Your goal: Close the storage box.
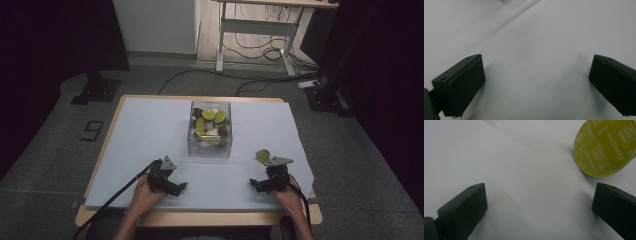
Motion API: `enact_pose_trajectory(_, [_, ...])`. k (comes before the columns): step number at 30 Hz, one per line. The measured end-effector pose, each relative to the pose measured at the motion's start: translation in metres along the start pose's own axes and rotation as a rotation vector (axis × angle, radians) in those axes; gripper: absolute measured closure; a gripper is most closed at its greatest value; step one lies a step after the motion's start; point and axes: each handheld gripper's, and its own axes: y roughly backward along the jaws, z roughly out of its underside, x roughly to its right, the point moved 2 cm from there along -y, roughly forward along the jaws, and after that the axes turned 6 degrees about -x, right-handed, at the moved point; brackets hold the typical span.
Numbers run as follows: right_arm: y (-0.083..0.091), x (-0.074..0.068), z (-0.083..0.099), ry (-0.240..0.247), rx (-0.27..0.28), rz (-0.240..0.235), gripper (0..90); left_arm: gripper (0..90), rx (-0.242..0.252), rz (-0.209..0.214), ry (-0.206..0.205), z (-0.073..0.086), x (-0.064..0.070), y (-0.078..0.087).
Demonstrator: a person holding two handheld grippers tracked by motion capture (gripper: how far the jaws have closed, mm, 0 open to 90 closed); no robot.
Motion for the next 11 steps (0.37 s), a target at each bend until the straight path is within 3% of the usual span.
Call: enact_pose_trajectory(11, [-0.0001,-0.0002,0.001,-0.001,0.003,0.001,0.0,0.0,-0.003,0.0,-0.002,0.0001,0.0003,-0.0002])
